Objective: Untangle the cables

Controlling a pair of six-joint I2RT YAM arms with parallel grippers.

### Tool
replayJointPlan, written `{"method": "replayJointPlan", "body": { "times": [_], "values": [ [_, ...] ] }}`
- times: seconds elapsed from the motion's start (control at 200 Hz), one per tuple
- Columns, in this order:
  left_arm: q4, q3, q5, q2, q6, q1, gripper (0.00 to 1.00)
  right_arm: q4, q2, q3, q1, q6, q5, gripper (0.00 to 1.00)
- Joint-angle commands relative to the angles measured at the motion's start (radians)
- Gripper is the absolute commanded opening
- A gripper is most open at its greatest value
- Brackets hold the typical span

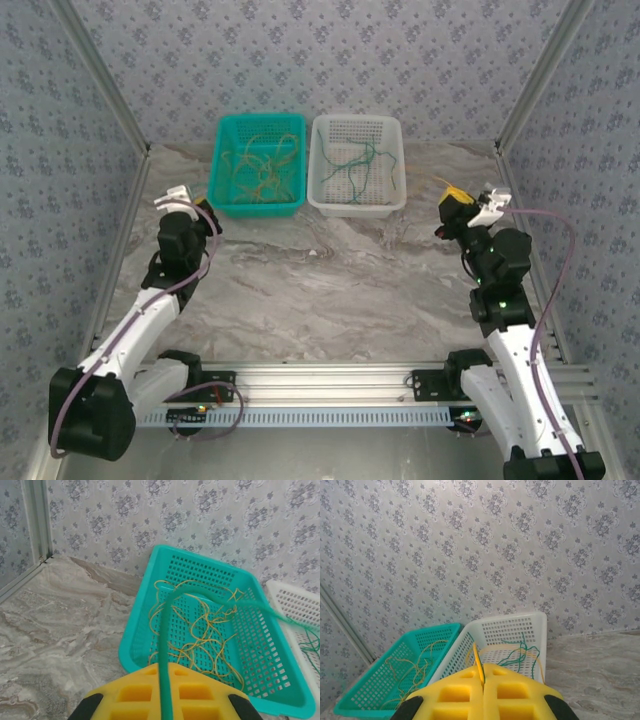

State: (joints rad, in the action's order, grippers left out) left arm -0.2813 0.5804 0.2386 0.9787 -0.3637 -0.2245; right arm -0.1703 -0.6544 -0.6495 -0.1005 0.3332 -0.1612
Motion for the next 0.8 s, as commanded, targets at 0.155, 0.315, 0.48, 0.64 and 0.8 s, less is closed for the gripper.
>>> {"method": "replayJointPlan", "body": {
  "times": [0.155,0.315,0.48,0.64,0.8],
  "values": [
    [0.03,0.158,-0.028,-0.002,0.174,-0.145,0.0,-0.027,0.062,-0.015,-0.013,-0.046,-0.186,0.0],
    [-0.033,0.289,0.015,0.155,0.26,-0.256,0.0,0.016,0.13,-0.053,-0.066,-0.095,-0.113,0.0],
    [-0.071,0.506,0.022,0.447,0.239,-0.283,0.0,0.043,0.167,-0.091,-0.103,-0.108,-0.039,0.0],
    [-0.002,0.822,-0.021,0.771,0.221,-0.306,0.0,0.074,0.179,-0.14,-0.119,-0.112,-0.002,0.0],
    [0.108,1.121,-0.029,1.043,0.197,-0.308,0.0,0.11,0.178,-0.228,-0.126,-0.143,0.019,0.0]
  ]
}}
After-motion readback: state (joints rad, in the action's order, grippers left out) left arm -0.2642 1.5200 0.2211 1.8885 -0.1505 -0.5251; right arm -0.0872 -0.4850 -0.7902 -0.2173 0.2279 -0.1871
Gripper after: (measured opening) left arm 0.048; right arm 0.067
